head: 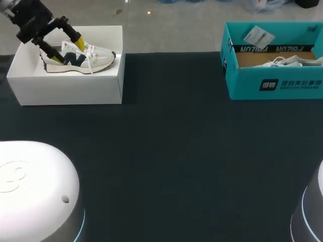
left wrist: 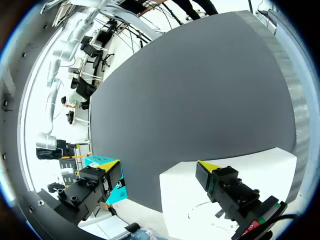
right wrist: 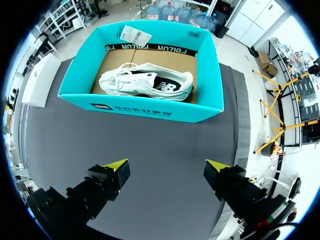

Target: Take the shoe out of the shoebox, open the shoe tongue, remove and reinsert the insole, then place the shoe into the shoebox

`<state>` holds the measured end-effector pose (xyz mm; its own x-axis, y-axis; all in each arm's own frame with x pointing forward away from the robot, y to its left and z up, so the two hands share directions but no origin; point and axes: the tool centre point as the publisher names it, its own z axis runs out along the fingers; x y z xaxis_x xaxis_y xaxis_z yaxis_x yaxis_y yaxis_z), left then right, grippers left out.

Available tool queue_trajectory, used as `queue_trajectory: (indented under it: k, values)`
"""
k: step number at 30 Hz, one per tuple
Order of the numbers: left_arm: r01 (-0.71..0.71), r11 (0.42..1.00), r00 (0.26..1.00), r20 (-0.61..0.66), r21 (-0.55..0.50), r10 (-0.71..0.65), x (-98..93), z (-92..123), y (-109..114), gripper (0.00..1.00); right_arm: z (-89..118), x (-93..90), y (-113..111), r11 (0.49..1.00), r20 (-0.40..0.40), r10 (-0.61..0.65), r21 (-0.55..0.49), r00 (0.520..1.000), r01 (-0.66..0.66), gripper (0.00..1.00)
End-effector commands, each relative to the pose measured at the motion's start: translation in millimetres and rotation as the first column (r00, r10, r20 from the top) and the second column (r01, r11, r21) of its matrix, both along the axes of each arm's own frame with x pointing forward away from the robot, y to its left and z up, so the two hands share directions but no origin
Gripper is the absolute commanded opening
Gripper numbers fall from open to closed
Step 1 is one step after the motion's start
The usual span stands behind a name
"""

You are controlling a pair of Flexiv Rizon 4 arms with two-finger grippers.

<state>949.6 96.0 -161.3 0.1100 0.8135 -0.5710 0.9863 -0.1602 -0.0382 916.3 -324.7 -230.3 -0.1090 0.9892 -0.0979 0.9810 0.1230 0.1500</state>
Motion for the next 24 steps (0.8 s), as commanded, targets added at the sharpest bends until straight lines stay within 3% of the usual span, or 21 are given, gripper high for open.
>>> queue_trajectory:
  k: [1,5,14,24]
  values:
    - [0.048,0.973,0.998,-0.037,0.225,-0.041,11.3,19,14,1.0,-1,-2.7,0,1.0,0.016,0.002,0.001,1.0,-0.002,1.0]
    - [0.057,0.94,0.998,-0.055,0.338,-0.04,17.4,19,23,1.0,-1,-2.7,0,1.0,0.016,0.002,0.001,1.0,-0.002,1.0]
    - [0.015,0.884,0.999,-0.043,0.468,0.006,24.1,7,34,1.0,-1,-2.7,0,1.0,0.016,0.002,0.001,1.0,-0.002,1.0]
    - [-0.011,0.901,0.999,-0.04,0.433,0.031,20.6,5,32,1.0,-1,-2.7,0,1.0,0.016,0.002,0.001,1.0,-0.002,1.0]
